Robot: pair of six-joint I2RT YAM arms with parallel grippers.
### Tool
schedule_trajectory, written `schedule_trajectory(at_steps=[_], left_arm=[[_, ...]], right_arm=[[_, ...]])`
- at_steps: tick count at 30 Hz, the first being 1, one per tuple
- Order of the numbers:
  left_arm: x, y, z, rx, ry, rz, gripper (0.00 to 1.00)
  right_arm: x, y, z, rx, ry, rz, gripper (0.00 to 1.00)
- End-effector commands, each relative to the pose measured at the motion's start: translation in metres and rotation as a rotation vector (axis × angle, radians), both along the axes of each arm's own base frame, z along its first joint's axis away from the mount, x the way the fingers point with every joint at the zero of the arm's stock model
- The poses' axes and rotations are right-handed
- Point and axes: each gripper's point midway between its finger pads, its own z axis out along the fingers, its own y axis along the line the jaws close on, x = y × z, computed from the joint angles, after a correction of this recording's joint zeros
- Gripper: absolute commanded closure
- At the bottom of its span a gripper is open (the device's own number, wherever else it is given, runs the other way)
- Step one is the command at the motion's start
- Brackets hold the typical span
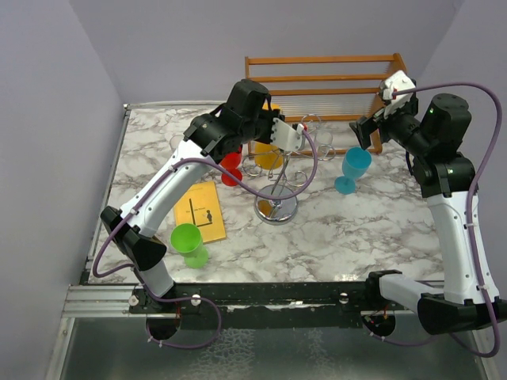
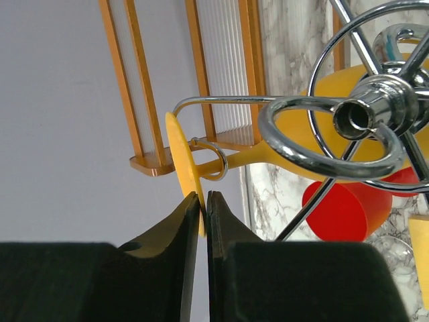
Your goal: Place the wine glass upside down on the wine glass rack
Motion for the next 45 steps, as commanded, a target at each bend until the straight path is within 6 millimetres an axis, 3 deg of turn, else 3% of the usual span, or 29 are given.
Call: schedule_trajectory(at_steps=[1,18,27,34,39,45], left_arm=[[-0.016,0.003,0.001,-0.018,0.037,-0.026,0.87],[-0.027,0.011,0.006,-0.028,0.054,-0.022,0.71],[-0.038,0.02,0.028,-0.071,0.042,-0.012,0.64],[-0.056,0.042,0.05,-0.116,0.042,0.042,0.47],[-0.071,0.055,0.058,-0.21,0.088,0.109,0.2],[-0.083,0.065,0.071,-0.332,0.136,0.143,0.11]], right_arm=[[-0.001,0.001,0.01,0.01,-0.036,0.015,0.0],[0.003,-0.004,0.002,-0.015,-0.027,-0.008,0.01],[0.007,-0.016,-0.01,-0.06,-0.008,-0.07,0.0],[0.015,-0.038,-0.045,-0.102,0.085,-0.19,0.0],[0.022,-0.054,-0.079,-0.131,0.177,-0.282,0.0],[0.032,-0.069,-0.123,-0.156,0.289,-0.373,0.06]])
